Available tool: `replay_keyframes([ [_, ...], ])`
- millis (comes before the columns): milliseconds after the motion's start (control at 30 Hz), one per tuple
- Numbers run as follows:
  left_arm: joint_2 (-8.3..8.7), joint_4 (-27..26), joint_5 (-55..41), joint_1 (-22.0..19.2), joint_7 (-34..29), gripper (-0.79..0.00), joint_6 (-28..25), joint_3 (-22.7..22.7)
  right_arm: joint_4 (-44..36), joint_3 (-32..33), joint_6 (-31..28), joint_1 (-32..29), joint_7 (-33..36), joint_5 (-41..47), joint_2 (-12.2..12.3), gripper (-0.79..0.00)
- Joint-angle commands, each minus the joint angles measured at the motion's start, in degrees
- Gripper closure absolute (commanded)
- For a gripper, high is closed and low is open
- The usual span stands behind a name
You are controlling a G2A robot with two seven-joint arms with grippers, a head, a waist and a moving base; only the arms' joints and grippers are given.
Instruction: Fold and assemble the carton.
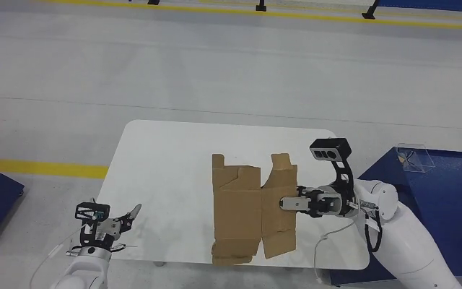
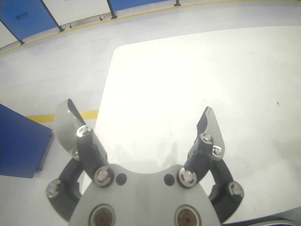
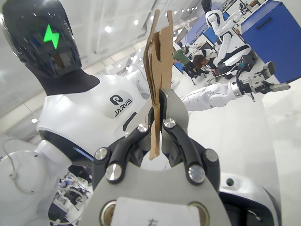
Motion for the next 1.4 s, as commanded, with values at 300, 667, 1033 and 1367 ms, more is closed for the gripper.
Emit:
replay_keyframes([
  [300,0.0,0.0,0.0,0.0,0.0,-0.785,0.0,0.0,-0.17,0.17,0.0,-0.02,0.0,-0.2,0.04,0.0],
  [667,0.0,0.0,0.0,0.0,0.0,-0.785,0.0,0.0,0.4,-2.65,16.48,-3.75,4.71,32.67,-1.89,0.0],
  [1033,0.0,0.0,0.0,0.0,0.0,-0.785,0.0,0.0,0.44,-15.49,53.58,-6.11,5.25,76.22,-7.3,0.0],
  [1367,0.0,0.0,0.0,0.0,0.0,-0.785,0.0,0.0,-0.53,-17.71,66.43,-8.61,-6.35,85.83,-9.5,0.0],
])
